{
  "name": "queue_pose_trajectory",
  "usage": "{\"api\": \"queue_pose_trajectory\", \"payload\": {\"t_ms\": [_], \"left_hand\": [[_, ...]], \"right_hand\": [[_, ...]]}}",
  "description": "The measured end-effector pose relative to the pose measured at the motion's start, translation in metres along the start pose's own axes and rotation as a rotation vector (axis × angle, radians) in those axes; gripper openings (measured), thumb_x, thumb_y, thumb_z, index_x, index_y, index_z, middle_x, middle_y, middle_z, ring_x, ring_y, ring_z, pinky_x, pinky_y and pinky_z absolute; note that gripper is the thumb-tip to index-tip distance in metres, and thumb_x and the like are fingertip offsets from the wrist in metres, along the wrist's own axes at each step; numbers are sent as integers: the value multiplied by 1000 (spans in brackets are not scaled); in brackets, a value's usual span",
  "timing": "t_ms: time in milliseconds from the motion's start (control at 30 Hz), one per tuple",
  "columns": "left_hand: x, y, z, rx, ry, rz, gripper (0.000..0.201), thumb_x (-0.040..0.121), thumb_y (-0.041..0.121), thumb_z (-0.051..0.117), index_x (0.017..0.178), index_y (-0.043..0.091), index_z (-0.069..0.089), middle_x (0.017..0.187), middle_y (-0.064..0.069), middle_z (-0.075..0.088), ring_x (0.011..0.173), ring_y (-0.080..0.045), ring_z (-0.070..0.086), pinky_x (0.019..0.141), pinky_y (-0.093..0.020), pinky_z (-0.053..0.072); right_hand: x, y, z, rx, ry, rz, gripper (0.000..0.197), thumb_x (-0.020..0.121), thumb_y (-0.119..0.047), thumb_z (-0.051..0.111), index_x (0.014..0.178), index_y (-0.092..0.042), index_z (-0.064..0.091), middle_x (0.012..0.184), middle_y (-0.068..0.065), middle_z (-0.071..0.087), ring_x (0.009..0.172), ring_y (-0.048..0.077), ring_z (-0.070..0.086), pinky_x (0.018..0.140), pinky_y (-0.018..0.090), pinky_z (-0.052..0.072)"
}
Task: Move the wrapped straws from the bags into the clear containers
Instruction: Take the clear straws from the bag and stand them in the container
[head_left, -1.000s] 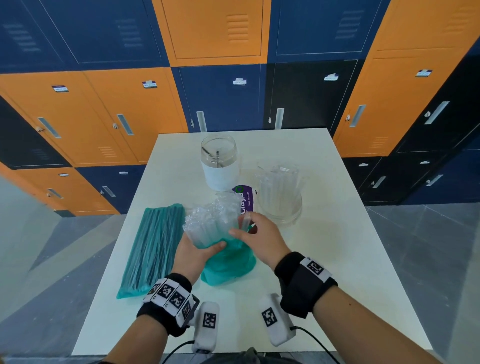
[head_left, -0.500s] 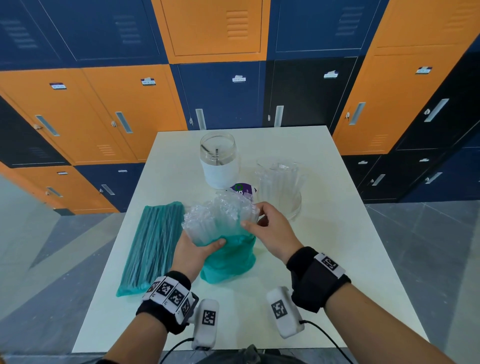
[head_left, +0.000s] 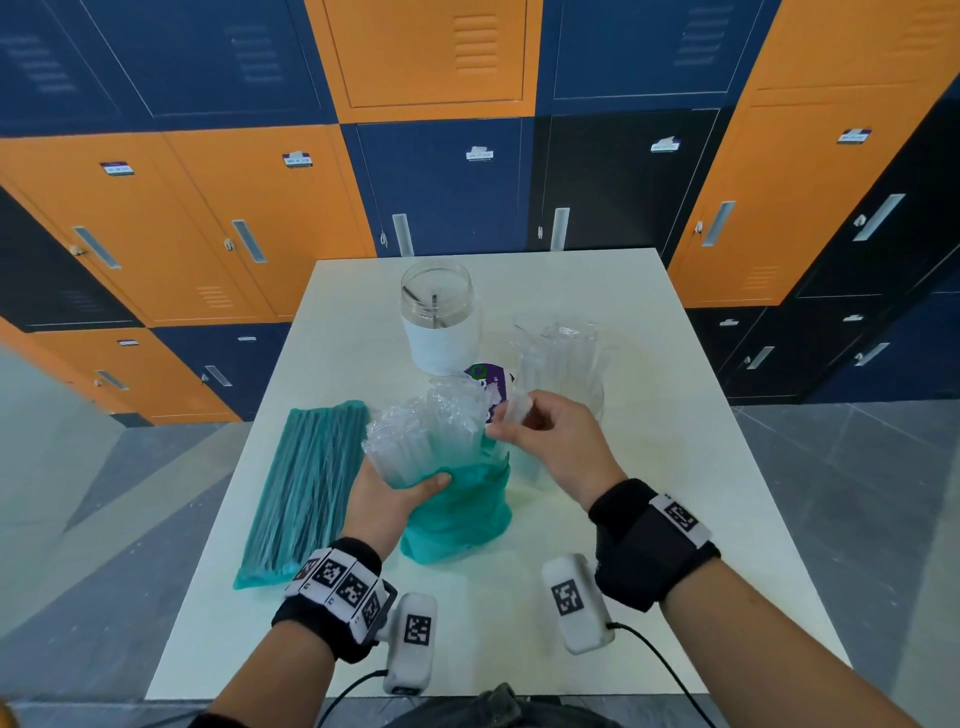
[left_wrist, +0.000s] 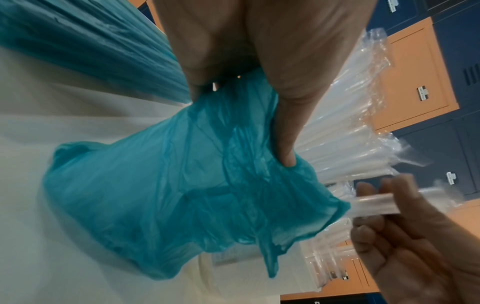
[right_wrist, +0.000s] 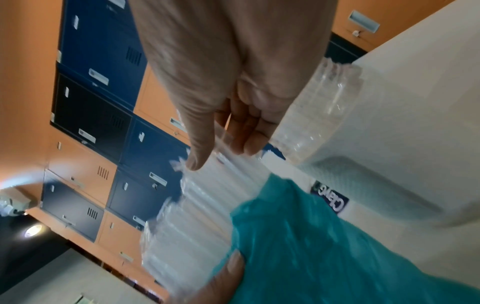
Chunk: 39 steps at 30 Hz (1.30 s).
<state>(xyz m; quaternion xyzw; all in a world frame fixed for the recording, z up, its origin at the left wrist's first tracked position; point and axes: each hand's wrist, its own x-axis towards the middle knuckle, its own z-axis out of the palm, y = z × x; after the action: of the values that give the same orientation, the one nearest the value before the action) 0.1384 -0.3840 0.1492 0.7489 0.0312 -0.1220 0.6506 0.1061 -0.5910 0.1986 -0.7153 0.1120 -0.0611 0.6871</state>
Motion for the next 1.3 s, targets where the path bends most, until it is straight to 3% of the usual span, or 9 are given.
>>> {"api": "queue_pose_trajectory", "payload": {"t_ms": [67,133,233,400,600,733,933,1033,1300], "left_hand": [[-1,2,0,0,12,1,76,66,6,87,131,14,50,118,-2,66,107,-15,64,96,-38,51],[-1,3,1,5,12,1,76,66,6,87,131,14,50,117,-2,66,106,-14,63,95,-37,51],[-1,5,2,3,1,-6,74,66,7,87,130,16,50,116,0,66,104,-11,63,92,-35,51],[-1,7,5,-16,-8,-7,70,67,3,86,126,18,50,112,4,66,98,-3,63,81,-23,51],[2,3,4,-18,8,-23,75,65,6,87,130,15,51,116,-2,67,105,-15,65,91,-36,53],[3,3,4,8,8,-13,75,65,8,88,130,16,51,116,-1,67,107,-16,64,94,-38,52],[1,6,5,14,11,-9,70,65,6,87,123,22,51,112,4,66,103,-10,63,90,-33,51],[1,5,4,17,10,-11,72,65,7,88,125,21,50,113,4,65,104,-11,63,91,-34,51],[-2,8,4,13,-4,0,68,67,4,86,121,23,49,108,8,64,97,-4,61,86,-29,50]], "right_hand": [[5,-14,-9,13,53,-48,24,75,-11,80,59,-21,66,84,1,73,71,10,59,70,24,46],[8,-32,-20,-33,127,-108,26,77,-17,79,57,-18,62,85,-4,74,72,10,60,68,24,48],[9,-61,-36,-170,205,-164,15,83,-28,73,77,-14,72,89,-10,74,84,11,65,79,28,54],[15,-98,-53,-316,294,-284,22,96,-35,54,100,-15,62,82,-7,71,76,5,67,65,31,60],[17,-109,-60,-426,485,-431,29,97,-48,46,108,-22,54,89,-10,70,79,7,66,71,41,58],[24,-78,-53,-561,367,-296,28,96,-47,49,104,-21,56,94,-11,67,78,8,62,75,41,57],[41,-6,-39,-547,216,-63,30,90,-39,64,96,-10,65,95,6,56,80,26,61,78,38,53],[37,4,-29,-581,180,-39,30,84,-34,73,101,-10,66,93,4,59,77,18,54,72,24,40],[36,15,-12,-407,218,-27,20,79,-18,79,88,-17,60,85,3,61,68,6,52,66,11,40]]}}
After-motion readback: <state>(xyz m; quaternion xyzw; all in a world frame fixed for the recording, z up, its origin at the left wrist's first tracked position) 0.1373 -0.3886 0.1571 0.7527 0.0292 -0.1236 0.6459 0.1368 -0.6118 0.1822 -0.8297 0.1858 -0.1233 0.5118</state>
